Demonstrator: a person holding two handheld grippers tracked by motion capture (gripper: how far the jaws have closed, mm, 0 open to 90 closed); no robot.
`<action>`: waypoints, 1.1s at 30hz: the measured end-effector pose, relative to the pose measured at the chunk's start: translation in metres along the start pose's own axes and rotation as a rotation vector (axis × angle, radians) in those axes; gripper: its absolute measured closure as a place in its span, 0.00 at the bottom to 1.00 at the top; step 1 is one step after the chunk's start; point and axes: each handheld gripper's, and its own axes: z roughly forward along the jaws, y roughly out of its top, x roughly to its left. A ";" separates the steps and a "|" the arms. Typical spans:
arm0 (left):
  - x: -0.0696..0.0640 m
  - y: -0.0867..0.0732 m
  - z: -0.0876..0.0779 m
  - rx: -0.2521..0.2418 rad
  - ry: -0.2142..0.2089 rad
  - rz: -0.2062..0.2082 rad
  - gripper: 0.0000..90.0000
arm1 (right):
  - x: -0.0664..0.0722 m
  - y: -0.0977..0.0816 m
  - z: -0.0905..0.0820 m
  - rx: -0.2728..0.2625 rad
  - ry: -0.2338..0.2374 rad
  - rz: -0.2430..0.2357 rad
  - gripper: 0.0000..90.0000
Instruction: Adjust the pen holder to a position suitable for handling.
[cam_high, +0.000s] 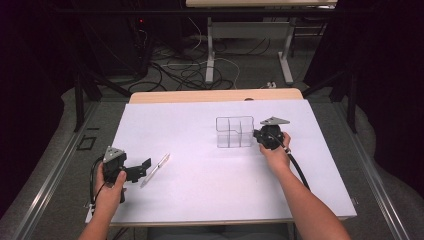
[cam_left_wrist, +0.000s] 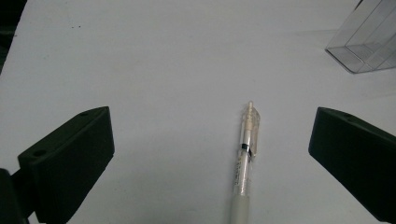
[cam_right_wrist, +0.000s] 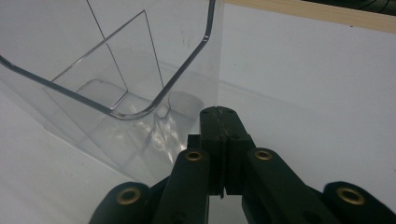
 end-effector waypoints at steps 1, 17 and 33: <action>0.000 0.000 0.000 0.003 0.000 -0.002 0.00 | 0.001 0.000 0.001 -0.002 0.003 -0.004 1.00; 0.000 0.000 0.000 0.000 0.001 -0.004 0.00 | 0.027 0.004 0.013 -0.011 0.042 -0.016 1.00; 0.001 0.000 -0.001 0.001 -0.001 -0.004 0.00 | 0.047 0.013 0.023 -0.018 0.077 -0.025 1.00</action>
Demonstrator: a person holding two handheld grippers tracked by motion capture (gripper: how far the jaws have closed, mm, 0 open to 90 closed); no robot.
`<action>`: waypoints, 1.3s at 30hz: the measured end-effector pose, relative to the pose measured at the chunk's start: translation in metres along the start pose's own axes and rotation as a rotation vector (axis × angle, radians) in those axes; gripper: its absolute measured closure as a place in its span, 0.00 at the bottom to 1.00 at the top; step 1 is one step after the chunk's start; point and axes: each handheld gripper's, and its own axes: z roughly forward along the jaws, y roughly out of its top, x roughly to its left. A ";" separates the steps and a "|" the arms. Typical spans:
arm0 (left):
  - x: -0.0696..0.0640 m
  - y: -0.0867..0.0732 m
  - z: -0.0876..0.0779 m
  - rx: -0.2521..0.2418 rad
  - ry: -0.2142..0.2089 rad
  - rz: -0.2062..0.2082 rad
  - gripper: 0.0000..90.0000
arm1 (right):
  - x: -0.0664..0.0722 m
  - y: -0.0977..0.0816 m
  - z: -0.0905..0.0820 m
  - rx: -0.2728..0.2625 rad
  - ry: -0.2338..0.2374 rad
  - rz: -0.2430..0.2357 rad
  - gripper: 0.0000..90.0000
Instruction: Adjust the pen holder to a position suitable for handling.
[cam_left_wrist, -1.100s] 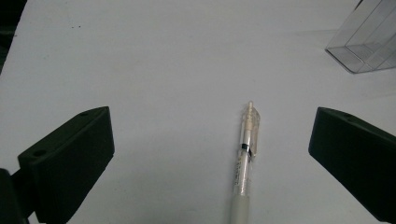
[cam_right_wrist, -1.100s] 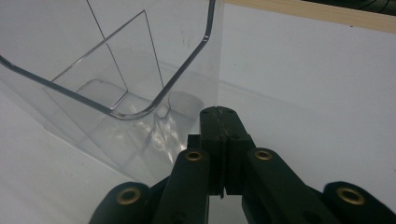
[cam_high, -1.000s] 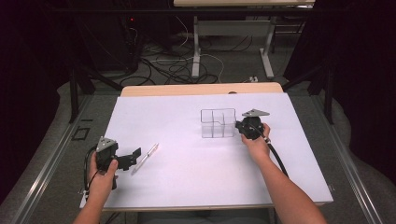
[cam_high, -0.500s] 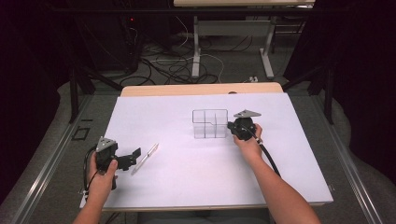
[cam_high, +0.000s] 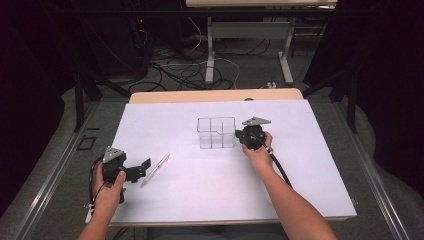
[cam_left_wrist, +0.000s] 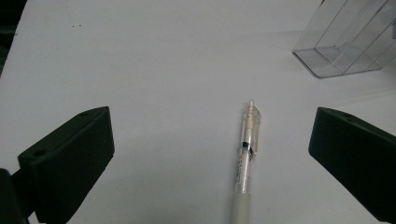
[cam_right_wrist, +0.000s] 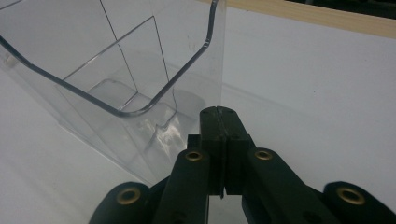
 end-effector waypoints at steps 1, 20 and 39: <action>0.000 0.000 0.000 -0.001 0.000 0.000 0.00 | 0.002 0.001 0.001 -0.002 0.001 -0.010 1.00; 0.001 -0.001 -0.002 0.005 0.000 -0.010 0.00 | 0.005 0.004 -0.018 -0.016 -0.023 -0.004 0.77; -0.001 0.000 -0.002 0.005 -0.001 -0.009 0.00 | 0.013 -0.003 -0.064 -0.092 0.023 0.021 0.35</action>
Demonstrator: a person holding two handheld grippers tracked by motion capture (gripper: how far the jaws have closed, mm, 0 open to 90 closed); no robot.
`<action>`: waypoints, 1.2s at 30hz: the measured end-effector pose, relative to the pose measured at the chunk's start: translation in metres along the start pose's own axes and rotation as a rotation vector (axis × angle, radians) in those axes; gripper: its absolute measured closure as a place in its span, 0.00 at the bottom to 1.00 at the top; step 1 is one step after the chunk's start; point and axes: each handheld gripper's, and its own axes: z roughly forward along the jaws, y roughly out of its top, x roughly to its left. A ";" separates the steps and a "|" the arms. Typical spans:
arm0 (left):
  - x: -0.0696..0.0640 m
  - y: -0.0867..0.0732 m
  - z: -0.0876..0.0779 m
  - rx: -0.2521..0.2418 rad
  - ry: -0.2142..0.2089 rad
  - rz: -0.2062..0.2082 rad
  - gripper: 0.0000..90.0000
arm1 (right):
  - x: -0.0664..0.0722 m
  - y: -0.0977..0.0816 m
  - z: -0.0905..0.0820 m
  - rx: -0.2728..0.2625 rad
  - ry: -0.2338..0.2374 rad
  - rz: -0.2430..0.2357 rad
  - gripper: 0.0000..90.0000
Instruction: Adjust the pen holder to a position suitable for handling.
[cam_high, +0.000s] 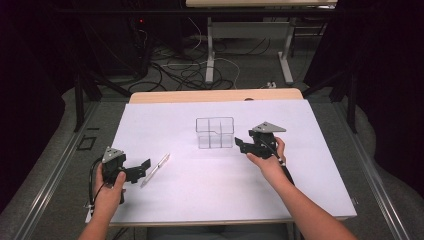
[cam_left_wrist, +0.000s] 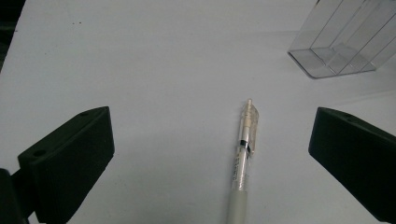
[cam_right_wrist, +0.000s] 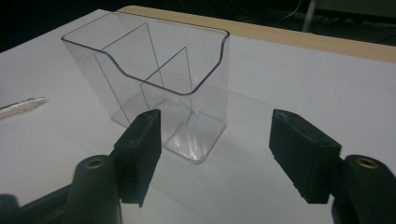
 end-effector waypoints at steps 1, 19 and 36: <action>0.000 0.000 0.000 0.001 -0.001 0.000 0.00 | 0.000 -0.001 -0.003 -0.003 0.005 -0.005 0.34; -0.004 0.002 -0.001 -0.010 0.003 0.005 0.00 | -0.008 -0.024 -0.052 -0.002 0.032 -0.041 0.17; -0.013 0.007 0.001 0.058 0.038 0.127 0.00 | -0.022 -0.047 -0.069 0.031 0.028 0.015 0.16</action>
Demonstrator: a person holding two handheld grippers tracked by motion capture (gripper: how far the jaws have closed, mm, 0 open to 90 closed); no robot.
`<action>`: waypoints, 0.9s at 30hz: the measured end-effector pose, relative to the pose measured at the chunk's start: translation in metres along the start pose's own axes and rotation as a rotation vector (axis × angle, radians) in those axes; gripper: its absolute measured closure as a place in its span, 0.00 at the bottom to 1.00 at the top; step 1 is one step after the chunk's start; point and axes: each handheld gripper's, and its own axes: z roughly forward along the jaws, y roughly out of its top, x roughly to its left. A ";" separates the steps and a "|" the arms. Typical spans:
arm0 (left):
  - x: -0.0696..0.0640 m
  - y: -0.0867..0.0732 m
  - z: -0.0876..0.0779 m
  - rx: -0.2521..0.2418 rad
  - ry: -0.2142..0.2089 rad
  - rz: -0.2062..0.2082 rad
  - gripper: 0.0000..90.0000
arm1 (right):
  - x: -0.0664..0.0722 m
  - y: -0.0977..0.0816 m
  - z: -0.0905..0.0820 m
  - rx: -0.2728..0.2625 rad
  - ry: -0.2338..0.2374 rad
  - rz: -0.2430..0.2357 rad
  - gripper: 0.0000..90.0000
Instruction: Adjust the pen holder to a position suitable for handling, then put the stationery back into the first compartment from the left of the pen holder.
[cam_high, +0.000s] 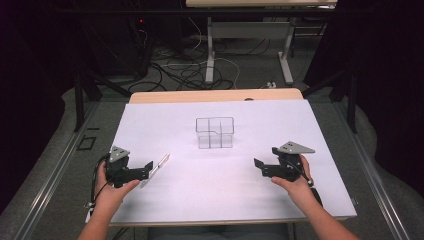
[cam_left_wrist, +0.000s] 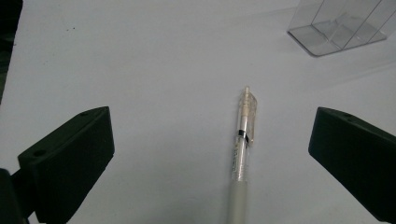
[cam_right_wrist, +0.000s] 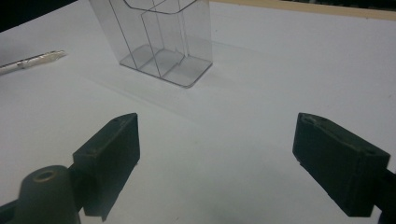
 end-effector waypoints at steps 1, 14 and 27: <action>-0.001 0.001 0.000 0.003 -0.004 0.004 0.00 | 0.000 -0.001 0.000 0.002 0.001 0.009 0.16; -0.005 0.001 0.001 0.058 0.002 0.043 0.20 | 0.001 0.000 0.002 0.016 -0.021 -0.019 0.16; -0.007 0.001 0.011 0.157 -0.055 0.095 0.33 | 0.005 0.001 0.006 0.032 -0.029 -0.038 0.16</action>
